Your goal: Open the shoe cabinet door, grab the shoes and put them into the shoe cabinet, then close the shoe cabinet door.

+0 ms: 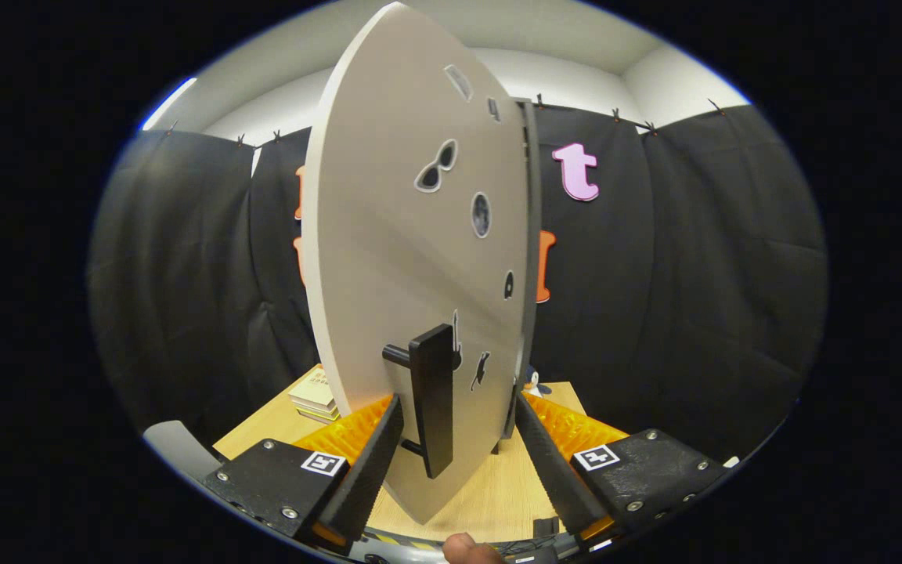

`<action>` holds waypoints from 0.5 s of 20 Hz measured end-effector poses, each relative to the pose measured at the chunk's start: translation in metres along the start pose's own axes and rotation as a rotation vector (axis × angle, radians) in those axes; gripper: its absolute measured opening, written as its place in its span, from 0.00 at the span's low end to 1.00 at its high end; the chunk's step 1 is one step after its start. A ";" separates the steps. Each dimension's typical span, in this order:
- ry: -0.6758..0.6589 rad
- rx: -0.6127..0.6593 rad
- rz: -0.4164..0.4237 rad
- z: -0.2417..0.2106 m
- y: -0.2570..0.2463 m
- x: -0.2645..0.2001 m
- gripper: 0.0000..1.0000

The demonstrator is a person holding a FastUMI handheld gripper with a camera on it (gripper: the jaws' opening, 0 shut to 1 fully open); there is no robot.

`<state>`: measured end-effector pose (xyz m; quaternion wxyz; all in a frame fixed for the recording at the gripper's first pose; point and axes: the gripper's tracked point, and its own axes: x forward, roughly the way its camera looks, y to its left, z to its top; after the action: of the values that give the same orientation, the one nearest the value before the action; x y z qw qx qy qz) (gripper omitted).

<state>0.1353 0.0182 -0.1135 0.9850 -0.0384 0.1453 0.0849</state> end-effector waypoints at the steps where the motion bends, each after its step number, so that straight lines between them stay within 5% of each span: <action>1: -0.001 -0.007 -0.002 0.002 0.010 0.005 0.91; 10: 0.001 0.009 0.044 0.021 0.096 0.057 0.92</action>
<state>0.1784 0.1231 -0.1151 0.9830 -0.0306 0.1469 0.1059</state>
